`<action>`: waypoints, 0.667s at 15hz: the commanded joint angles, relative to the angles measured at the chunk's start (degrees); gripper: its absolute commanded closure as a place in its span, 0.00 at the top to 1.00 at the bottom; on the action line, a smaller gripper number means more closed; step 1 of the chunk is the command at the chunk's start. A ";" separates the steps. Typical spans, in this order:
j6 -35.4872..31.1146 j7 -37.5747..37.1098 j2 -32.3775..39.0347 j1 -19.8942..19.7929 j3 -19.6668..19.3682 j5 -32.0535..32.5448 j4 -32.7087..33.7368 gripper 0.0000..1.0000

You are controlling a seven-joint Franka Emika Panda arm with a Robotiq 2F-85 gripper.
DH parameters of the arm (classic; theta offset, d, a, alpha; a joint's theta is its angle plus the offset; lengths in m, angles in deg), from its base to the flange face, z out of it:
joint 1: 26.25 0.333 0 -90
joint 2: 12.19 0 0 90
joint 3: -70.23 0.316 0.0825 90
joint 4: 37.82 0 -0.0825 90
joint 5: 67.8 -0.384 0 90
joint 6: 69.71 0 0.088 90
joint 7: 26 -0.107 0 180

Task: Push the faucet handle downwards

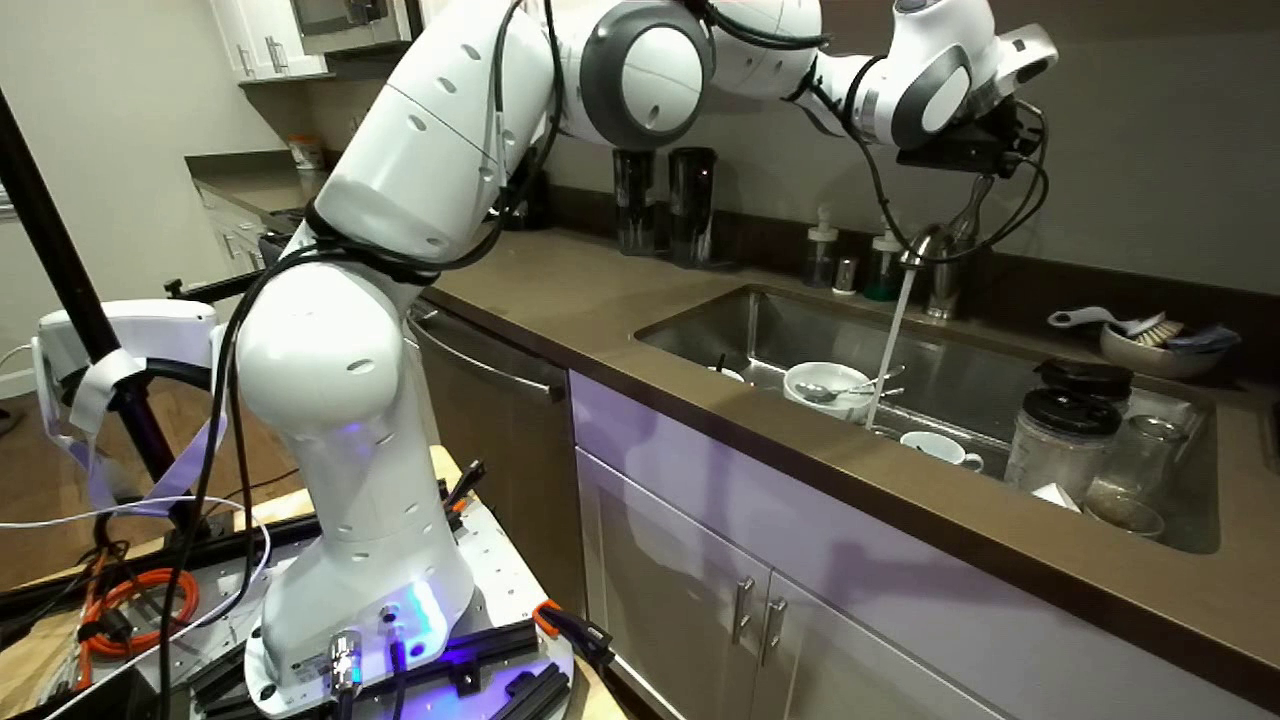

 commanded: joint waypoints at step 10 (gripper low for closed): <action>1.08 3.38 -1.31 -1.33 2.77 -1.63 -2.01 0.03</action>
